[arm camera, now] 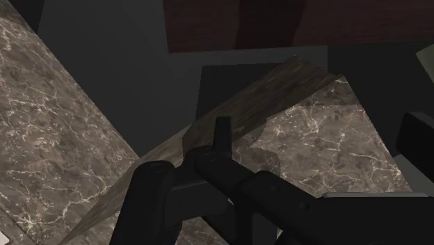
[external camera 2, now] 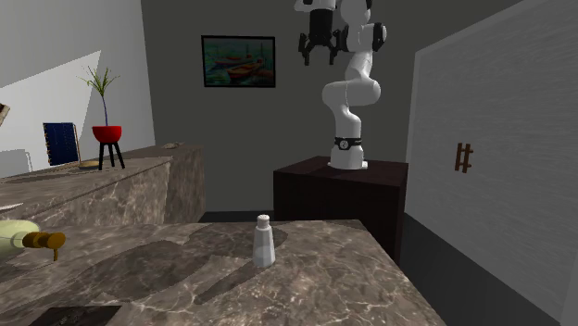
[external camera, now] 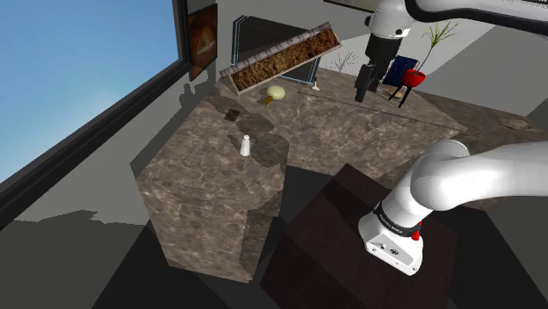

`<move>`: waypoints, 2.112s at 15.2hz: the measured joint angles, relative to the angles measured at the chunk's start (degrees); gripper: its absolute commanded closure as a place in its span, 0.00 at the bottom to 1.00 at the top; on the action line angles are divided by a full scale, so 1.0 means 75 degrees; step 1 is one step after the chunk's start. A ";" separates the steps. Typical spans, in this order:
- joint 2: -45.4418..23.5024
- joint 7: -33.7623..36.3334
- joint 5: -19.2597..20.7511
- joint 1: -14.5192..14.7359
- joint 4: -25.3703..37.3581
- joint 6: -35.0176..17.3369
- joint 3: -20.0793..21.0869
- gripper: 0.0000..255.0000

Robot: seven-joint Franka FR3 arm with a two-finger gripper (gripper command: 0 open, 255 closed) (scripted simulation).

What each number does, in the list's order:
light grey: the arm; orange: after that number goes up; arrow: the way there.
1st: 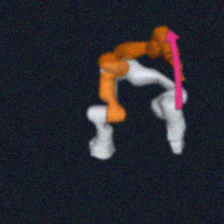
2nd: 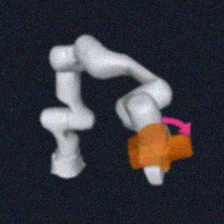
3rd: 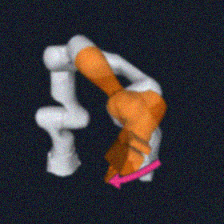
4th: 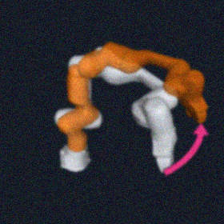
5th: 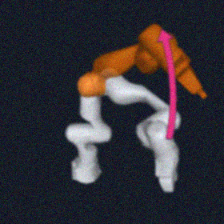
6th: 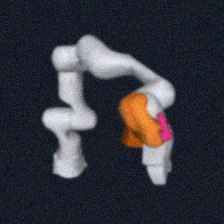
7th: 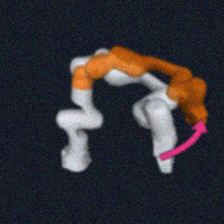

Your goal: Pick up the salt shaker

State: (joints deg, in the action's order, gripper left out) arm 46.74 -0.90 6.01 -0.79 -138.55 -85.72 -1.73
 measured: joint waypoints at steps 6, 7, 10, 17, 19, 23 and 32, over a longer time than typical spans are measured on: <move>-0.0402 -0.0039 0.0015 0.0053 -0.0623 -0.1232 -0.0100 0.00; -0.0577 -0.0053 0.0021 0.0066 -0.0714 -0.1555 -0.0127 0.00; -0.1094 -0.0098 0.0037 0.0101 -0.1069 -0.2590 -0.0218 0.00; -0.2853 -0.0158 -0.0017 0.0250 -0.1219 -0.4906 -0.0330 0.00; -0.3350 -0.0225 -0.0032 0.0275 -0.1240 -0.5547 -0.0382 0.00; -0.4587 -0.0397 -0.0137 0.0344 -0.0952 -0.6728 -0.0473 0.00; -0.7325 -0.0904 -0.0685 0.0451 0.0283 -0.8745 -0.0420 0.00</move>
State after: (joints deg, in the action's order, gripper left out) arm -8.20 -7.67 0.87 2.59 -136.43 -151.31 -4.88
